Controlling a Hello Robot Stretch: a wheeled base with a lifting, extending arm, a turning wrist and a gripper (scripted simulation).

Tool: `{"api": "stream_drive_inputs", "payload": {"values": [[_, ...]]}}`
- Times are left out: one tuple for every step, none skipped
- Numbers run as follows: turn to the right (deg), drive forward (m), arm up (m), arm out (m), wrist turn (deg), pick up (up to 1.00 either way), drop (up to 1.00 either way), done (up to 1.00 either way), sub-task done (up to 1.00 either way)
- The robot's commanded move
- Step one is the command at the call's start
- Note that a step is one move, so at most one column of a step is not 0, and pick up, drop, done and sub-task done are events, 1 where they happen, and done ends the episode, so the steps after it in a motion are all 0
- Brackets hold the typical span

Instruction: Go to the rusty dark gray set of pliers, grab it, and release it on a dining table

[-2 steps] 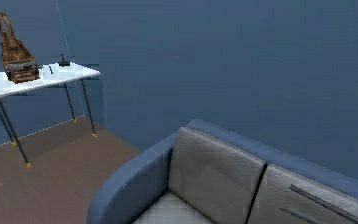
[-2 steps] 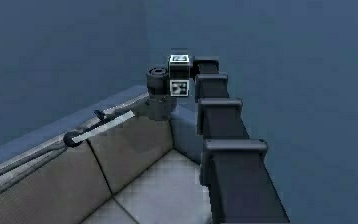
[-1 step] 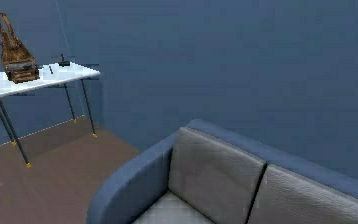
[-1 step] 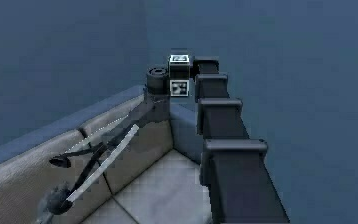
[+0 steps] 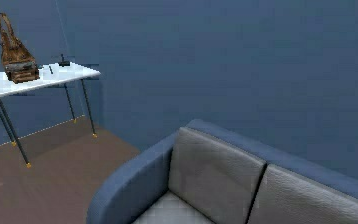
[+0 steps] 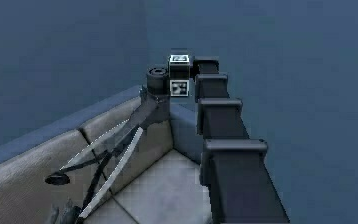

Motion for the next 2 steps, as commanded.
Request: {"api": "stream_drive_inputs", "payload": {"values": [[0.0, 0.00, 0.00, -0.22, 0.0, 0.00, 0.00, 0.00, 0.00], [-45.0, 0.00, 0.00, 0.00, 0.0, 0.00, 0.00, 0.00, 0.00]]}}
